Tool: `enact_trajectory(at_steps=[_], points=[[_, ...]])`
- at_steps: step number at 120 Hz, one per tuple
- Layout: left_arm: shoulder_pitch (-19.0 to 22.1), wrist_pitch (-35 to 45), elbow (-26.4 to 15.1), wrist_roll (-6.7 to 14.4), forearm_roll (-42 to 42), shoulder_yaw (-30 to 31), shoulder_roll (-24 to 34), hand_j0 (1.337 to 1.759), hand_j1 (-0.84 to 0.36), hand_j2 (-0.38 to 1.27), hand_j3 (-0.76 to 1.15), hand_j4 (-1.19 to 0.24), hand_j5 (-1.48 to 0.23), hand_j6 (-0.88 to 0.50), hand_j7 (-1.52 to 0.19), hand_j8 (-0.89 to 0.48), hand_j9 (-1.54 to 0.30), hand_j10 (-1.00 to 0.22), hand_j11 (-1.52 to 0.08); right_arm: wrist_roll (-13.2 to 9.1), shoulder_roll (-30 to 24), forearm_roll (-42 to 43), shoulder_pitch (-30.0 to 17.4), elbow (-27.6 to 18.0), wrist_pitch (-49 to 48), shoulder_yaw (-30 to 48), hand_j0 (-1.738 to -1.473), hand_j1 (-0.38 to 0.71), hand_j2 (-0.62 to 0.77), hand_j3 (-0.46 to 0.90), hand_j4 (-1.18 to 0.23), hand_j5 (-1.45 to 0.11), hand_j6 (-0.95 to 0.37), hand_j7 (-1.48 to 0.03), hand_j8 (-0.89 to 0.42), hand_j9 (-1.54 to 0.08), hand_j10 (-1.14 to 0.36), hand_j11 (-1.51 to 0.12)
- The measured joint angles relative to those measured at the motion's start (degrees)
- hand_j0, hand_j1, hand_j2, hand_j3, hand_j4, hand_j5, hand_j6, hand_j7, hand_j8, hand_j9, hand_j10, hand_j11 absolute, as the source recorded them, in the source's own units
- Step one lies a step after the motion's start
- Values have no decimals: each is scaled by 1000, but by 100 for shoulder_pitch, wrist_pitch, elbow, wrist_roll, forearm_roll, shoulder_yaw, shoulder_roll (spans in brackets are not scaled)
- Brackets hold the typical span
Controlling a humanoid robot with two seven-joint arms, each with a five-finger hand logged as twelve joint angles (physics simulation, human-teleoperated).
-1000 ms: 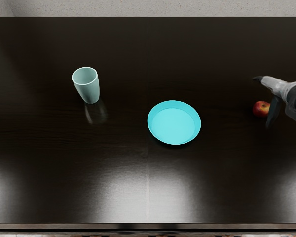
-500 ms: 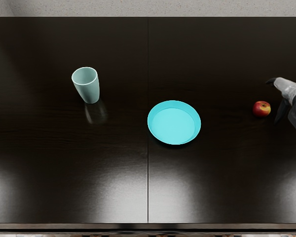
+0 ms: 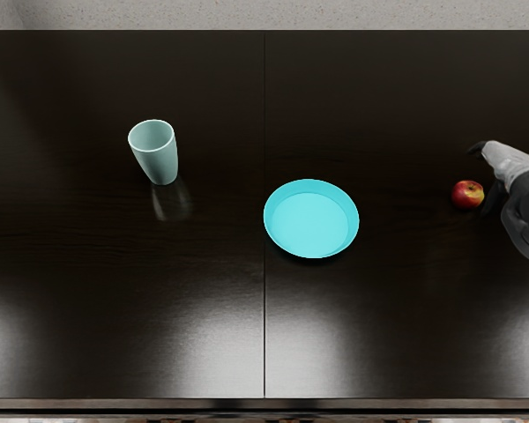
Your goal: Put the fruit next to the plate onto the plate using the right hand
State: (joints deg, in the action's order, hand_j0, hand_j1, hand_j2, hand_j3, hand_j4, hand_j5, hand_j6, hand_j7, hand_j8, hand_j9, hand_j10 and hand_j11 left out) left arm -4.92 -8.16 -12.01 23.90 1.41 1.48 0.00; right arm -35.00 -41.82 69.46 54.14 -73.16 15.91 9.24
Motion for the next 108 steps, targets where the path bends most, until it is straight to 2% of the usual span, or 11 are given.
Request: enact_trajectory(at_steps=[108], points=[[0, -1, -8, 0, 0, -10, 0, 1658, 339, 2, 0, -9, -11, -9, -11, -9, -11, -8, -11, 0, 291, 19, -47, 138, 195, -219, -1658, 45, -61, 0, -336, -431, -338, -430, -336, -431, -335, -431]])
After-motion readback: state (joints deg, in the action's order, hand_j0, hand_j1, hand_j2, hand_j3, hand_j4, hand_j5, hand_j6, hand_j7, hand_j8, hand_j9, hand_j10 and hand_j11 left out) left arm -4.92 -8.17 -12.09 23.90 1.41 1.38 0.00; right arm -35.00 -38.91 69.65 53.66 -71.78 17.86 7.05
